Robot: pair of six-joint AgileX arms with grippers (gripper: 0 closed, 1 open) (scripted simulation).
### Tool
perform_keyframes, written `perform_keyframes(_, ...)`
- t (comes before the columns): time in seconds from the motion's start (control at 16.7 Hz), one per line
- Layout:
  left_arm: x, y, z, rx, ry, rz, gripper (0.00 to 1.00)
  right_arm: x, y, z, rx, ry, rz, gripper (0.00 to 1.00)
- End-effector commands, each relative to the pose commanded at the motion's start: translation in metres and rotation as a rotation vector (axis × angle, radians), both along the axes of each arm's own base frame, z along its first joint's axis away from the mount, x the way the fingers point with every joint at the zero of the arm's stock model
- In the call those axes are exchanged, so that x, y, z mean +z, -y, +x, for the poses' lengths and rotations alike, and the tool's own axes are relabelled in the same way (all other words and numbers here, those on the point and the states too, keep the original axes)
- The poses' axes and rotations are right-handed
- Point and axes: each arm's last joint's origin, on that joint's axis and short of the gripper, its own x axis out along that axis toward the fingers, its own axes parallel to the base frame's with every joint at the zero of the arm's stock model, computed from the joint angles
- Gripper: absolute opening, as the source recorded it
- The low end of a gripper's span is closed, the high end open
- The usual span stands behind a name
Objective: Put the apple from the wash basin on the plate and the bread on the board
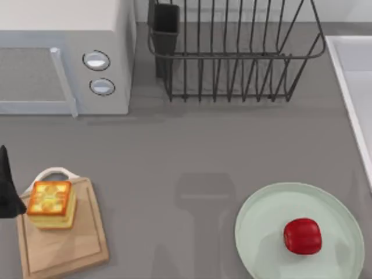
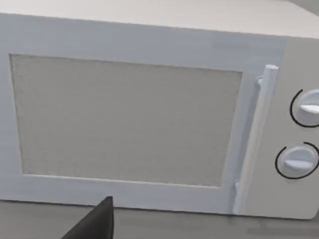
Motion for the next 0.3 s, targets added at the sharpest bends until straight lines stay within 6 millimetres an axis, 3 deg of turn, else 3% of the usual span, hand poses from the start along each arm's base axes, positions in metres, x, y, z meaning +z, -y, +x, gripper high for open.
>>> perform_keyframes(0.3,-0.0089,-0.0017,-0.0016,0.014,0.072,0.079,1.00,0.0000,0.0000,0.0000,0.000,0.000,0.000,1.00)
